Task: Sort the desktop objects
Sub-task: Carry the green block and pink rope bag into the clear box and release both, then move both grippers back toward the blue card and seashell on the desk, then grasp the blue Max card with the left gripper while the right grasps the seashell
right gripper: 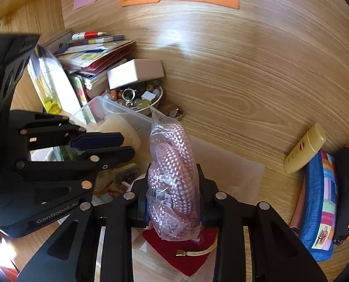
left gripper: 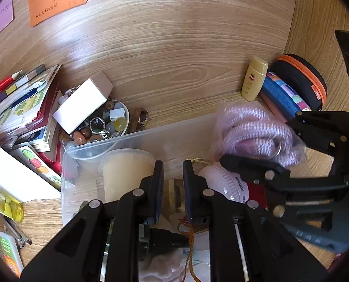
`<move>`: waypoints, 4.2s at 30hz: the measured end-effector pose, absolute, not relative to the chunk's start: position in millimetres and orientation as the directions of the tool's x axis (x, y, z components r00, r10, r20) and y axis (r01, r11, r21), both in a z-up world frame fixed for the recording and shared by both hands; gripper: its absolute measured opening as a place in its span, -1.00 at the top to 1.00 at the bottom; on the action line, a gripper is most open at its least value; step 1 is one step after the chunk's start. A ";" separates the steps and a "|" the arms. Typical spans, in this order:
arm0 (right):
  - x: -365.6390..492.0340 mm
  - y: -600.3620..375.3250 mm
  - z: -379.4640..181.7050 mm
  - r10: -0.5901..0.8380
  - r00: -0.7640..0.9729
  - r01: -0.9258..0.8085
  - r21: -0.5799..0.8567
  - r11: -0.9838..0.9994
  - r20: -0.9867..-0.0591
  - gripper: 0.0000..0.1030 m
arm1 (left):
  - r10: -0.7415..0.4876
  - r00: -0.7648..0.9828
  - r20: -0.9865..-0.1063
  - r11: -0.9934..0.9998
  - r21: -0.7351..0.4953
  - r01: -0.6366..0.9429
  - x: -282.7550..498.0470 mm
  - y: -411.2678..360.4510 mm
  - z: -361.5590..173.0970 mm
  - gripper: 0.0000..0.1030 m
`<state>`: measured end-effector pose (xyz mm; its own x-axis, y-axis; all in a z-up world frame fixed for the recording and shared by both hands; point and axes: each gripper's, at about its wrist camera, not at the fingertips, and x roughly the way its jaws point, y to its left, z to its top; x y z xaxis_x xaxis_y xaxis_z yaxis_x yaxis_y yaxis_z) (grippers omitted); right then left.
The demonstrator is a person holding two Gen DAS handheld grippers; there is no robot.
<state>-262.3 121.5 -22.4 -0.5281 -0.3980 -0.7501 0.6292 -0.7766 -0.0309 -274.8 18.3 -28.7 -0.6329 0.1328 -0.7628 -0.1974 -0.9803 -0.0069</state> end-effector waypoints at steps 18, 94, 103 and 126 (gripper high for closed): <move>-215.9 118.6 9.0 -0.361 -0.634 0.607 -0.151 -0.780 -0.684 -0.10 | 0.093 -0.690 -0.718 -0.987 0.026 -0.160 -239.7 11.0 -3.8 0.44; -129.3 132.4 -83.7 -0.415 -0.450 0.689 -0.012 -0.725 -0.791 -0.01 | 0.153 -0.621 -0.769 -0.967 0.013 -0.254 -73.9 40.3 -96.8 -0.11; -137.6 126.2 -92.2 -0.403 -0.424 0.700 -0.011 -0.714 -0.811 0.15 | 0.143 -0.641 -0.754 -0.974 0.006 -0.224 -72.2 34.5 -96.5 0.06; -132.2 127.5 -89.4 -0.449 -0.403 0.712 0.035 -0.701 -0.798 0.72 | 0.098 -0.678 -0.729 -0.995 -0.075 -0.064 -75.2 -3.5 -90.0 0.48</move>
<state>-132.2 127.5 -89.4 -0.4026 -0.4486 -0.7979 0.7118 -0.7015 0.0352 -75.2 -3.5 -90.0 -0.6775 0.0984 -0.7289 -0.0639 -0.9951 -0.0750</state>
